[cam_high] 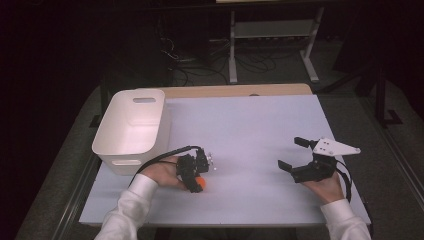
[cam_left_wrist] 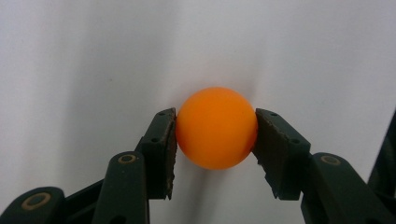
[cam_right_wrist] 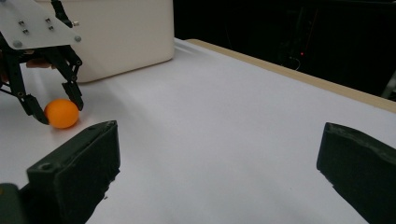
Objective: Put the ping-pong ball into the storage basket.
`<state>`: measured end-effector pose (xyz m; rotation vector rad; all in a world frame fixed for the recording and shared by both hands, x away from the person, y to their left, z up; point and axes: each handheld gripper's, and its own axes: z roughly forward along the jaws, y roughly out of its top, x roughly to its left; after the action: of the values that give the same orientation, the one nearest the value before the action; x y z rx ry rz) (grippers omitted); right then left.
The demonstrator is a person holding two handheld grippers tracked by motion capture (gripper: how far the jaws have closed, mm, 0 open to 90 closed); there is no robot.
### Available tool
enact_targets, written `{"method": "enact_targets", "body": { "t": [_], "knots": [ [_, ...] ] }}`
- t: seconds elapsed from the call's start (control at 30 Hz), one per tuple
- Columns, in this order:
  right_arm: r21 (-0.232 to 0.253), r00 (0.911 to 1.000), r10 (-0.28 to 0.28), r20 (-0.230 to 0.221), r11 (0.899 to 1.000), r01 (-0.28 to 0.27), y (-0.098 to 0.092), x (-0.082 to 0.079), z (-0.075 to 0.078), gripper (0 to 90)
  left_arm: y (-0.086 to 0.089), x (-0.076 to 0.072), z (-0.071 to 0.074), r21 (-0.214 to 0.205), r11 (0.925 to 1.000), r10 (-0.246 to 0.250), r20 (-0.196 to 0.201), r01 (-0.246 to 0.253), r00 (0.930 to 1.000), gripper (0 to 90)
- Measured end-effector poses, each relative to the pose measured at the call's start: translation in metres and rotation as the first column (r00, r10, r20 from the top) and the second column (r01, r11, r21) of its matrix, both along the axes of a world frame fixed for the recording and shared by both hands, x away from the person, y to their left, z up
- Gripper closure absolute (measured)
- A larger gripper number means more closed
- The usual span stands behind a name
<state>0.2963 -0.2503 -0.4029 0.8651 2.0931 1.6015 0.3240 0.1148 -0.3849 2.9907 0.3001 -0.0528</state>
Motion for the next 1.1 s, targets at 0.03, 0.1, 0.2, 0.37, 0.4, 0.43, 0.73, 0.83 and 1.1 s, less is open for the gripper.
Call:
{"method": "enact_targets", "body": {
  "t": [0.03, 0.1, 0.2, 0.37, 0.4, 0.43, 0.73, 0.83, 1.1],
  "knots": [
    [0.001, 1.0000, 0.000, -0.001, 1.000, 0.000, 0.000, 0.000, 0.000, 0.0, 0.000, -0.001, 0.001, -0.003, 1.0000, 0.000, 0.004, 0.000, 1.0000, 50.5],
    [0.000, 1.0000, -0.001, 0.001, 1.000, 0.001, 0.000, 0.000, 0.000, 0.0, -0.001, -0.001, 0.003, -0.006, 1.0000, 0.007, 0.004, -0.007, 1.0000, 50.5],
    [0.000, 1.0000, -0.001, 0.001, 1.000, 0.001, 0.000, 0.000, 0.000, 0.0, -0.001, -0.002, 0.007, -0.008, 1.0000, 0.002, 0.007, -0.002, 1.0000, 50.5],
    [0.001, 1.0000, -0.002, 0.005, 1.000, 0.002, -0.001, 0.000, 0.000, 0.0, -0.003, -0.002, 0.015, -0.012, 0.9998, -0.013, 0.004, 0.013, 0.9999, 50.5],
    [0.001, 1.0000, -0.002, 0.005, 1.000, 0.002, -0.001, 0.000, 0.000, 0.0, -0.004, -0.002, 0.018, -0.004, 0.9997, -0.024, 0.010, 0.024, 0.9997, 50.5],
    [0.002, 1.0000, -0.002, 0.005, 1.000, 0.002, -0.001, 0.000, 0.000, 0.0, -0.004, -0.002, 0.019, -0.010, 0.9998, -0.018, 0.009, 0.018, 0.9998, 50.5],
    [0.001, 1.0000, -0.003, 0.006, 1.000, 0.003, -0.001, 0.000, 0.001, 0.0, -0.002, -0.003, 0.030, -0.021, 0.9996, -0.018, 0.011, 0.018, 0.9998, 50.5],
    [0.000, 1.0000, -0.001, 0.006, 1.000, 0.001, -0.001, 0.000, 0.001, 0.0, -0.001, -0.002, 0.034, -0.024, 0.9996, -0.018, 0.017, 0.018, 0.9997, 50.5],
    [0.004, 1.0000, -0.001, 0.004, 1.000, 0.001, -0.001, 0.000, 0.001, 0.0, 0.003, -0.002, 0.048, -0.029, 0.9994, -0.020, 0.031, 0.021, 0.9993, 50.5]
  ]
}}
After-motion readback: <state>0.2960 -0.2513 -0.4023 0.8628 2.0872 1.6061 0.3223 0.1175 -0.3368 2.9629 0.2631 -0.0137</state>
